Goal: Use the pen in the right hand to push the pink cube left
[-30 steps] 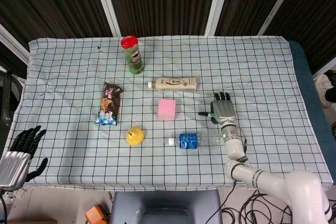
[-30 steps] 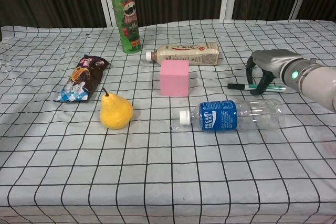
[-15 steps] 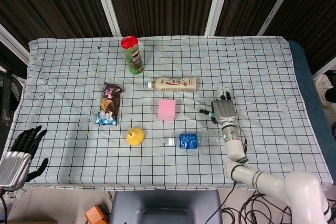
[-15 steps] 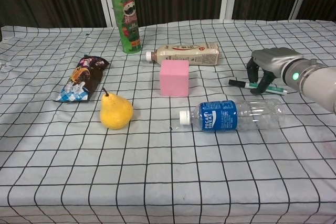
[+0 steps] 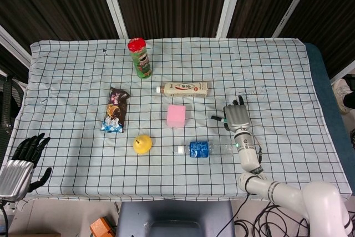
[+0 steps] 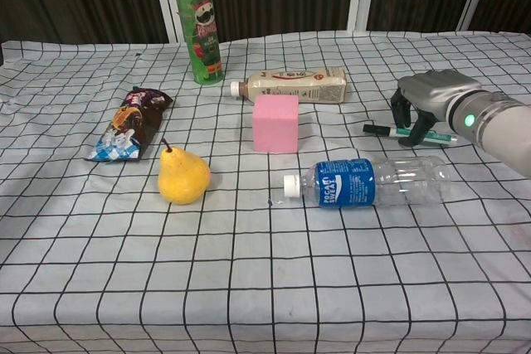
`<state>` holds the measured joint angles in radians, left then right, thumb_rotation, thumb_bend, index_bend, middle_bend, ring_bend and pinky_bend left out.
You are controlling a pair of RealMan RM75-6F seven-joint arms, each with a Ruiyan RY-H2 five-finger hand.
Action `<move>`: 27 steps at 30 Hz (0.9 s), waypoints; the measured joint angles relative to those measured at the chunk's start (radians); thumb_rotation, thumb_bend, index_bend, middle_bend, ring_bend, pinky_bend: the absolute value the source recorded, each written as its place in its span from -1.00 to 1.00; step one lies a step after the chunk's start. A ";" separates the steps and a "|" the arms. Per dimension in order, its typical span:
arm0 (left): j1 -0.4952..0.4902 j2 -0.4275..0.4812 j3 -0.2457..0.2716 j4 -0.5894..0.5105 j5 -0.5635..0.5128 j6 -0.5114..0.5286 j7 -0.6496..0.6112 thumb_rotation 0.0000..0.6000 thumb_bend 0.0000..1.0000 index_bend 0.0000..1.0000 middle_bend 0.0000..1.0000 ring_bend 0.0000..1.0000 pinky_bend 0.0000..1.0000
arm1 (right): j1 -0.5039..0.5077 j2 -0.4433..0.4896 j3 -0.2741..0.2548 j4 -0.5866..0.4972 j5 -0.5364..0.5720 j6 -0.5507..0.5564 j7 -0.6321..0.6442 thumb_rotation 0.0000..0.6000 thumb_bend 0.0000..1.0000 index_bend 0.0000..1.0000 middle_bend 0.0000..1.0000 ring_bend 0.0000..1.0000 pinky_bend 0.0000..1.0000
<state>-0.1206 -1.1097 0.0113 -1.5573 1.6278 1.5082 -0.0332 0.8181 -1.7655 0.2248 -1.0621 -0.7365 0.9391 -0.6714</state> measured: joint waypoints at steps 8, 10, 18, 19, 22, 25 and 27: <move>0.000 0.001 0.000 0.000 -0.001 -0.002 -0.002 1.00 -0.22 -1.00 -1.00 -1.00 -0.80 | -0.007 -0.014 -0.002 0.022 -0.026 0.002 0.016 1.00 -0.11 0.81 0.22 -0.39 -1.00; -0.001 0.001 0.001 0.000 0.000 -0.002 -0.001 1.00 -0.22 -1.00 -1.00 -1.00 -0.80 | -0.009 -0.018 -0.001 0.029 -0.031 0.001 0.019 1.00 -0.11 0.82 0.23 -0.37 -1.00; -0.002 0.001 -0.001 -0.001 -0.002 -0.004 -0.001 1.00 -0.22 -1.00 -1.00 -1.00 -0.80 | -0.015 -0.026 0.004 0.046 -0.046 -0.002 0.026 1.00 -0.09 0.86 0.27 -0.33 -1.00; -0.002 0.000 -0.001 -0.001 -0.002 -0.003 -0.001 1.00 -0.22 -1.00 -1.00 -1.00 -0.80 | -0.015 -0.027 0.005 0.046 -0.048 -0.002 0.026 1.00 -0.09 0.86 0.27 -0.33 -1.00; -0.003 0.000 -0.001 -0.001 -0.002 -0.005 -0.001 1.00 -0.22 -1.00 -1.00 -1.00 -0.80 | -0.016 -0.027 0.007 0.047 -0.055 0.001 0.028 1.00 -0.09 0.88 0.30 -0.31 -0.98; -0.004 0.000 0.000 -0.002 -0.002 -0.008 0.000 1.00 -0.22 -1.00 -1.00 -1.00 -0.80 | -0.019 -0.029 0.008 0.048 -0.066 0.005 0.034 1.00 -0.08 0.89 0.32 -0.29 -0.96; -0.004 0.000 0.000 -0.002 -0.002 -0.008 0.000 1.00 -0.22 -1.00 -1.00 -1.00 -0.80 | -0.021 -0.031 0.009 0.052 -0.070 0.005 0.039 1.00 -0.08 0.90 0.33 -0.28 -0.94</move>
<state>-0.1249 -1.1096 0.0108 -1.5596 1.6254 1.5005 -0.0332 0.7969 -1.7965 0.2337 -1.0105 -0.8066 0.9438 -0.6320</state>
